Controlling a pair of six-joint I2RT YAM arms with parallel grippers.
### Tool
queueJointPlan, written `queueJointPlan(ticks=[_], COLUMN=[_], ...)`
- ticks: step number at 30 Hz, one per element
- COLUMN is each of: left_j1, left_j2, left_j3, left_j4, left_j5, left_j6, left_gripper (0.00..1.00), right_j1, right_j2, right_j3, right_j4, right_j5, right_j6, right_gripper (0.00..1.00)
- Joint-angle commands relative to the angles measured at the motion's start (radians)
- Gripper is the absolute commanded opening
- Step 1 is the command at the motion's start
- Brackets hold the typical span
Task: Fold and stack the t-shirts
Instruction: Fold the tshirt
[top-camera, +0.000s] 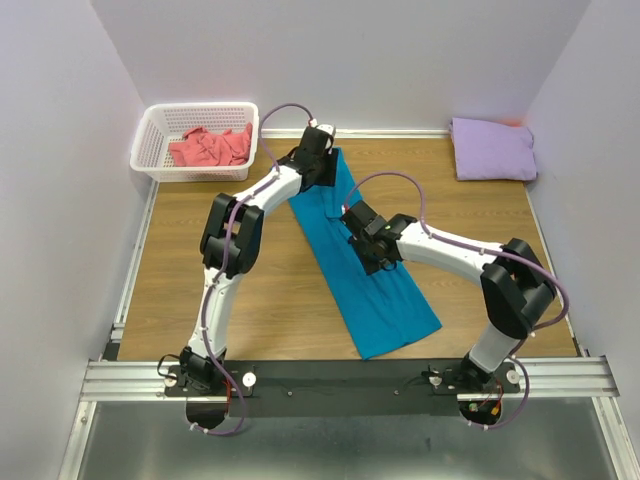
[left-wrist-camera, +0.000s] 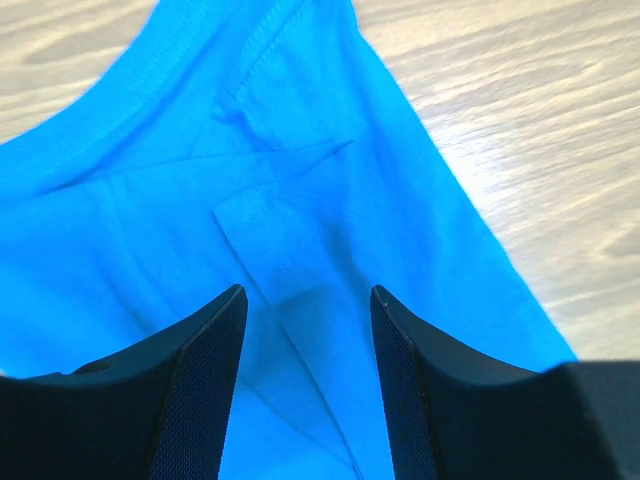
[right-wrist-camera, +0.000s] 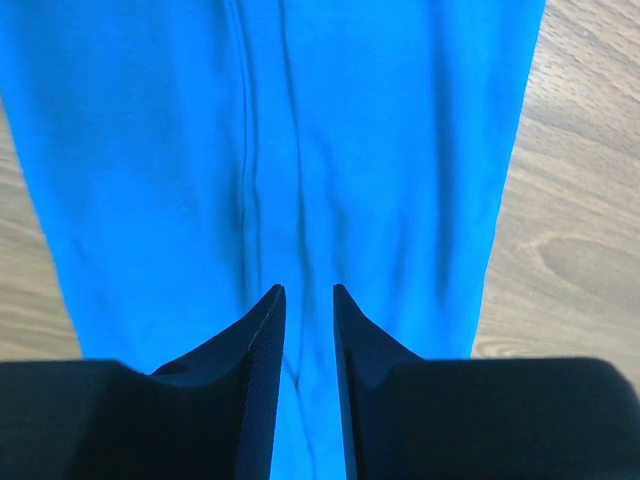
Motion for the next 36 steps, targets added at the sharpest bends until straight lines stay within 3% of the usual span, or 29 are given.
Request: queueJointPlan(ticks=[1, 15, 21, 26, 36], left_j1=[0.001, 0.001, 0.001, 0.001, 0.002], left_j2=[-0.109, -0.392, -0.513, -0.584, -0.655], left_j3=[-0.046, -0.285, -0.419, -0.503, -0.624], left_j4=[0.005, -0.004, 0.005, 0.0, 0.016], left_j5=[0.02, -0.042, -0.077, -0.094, -0.086], left_j6=[-0.039, -0.091, -0.088, -0.091, -0.108], left_gripper=[0.61, 0.6, 0.6, 0.59, 0.59], right_j1=[0.003, 0.003, 0.003, 0.001, 0.003], right_j2=[0.037, 0.111, 0.123, 0.122, 0.051], right_j3=[-0.022, -0.043, -0.043, -0.039, -0.037], right_j4=[0.06, 0.108, 0.117, 0.117, 0.111], right_j5=[0.018, 0.011, 0.014, 0.012, -0.055], right_j6=[-0.048, -0.068, -0.079, -0.082, -0.088], right_gripper=[0.31, 0.27, 0.18, 0.01, 0.01])
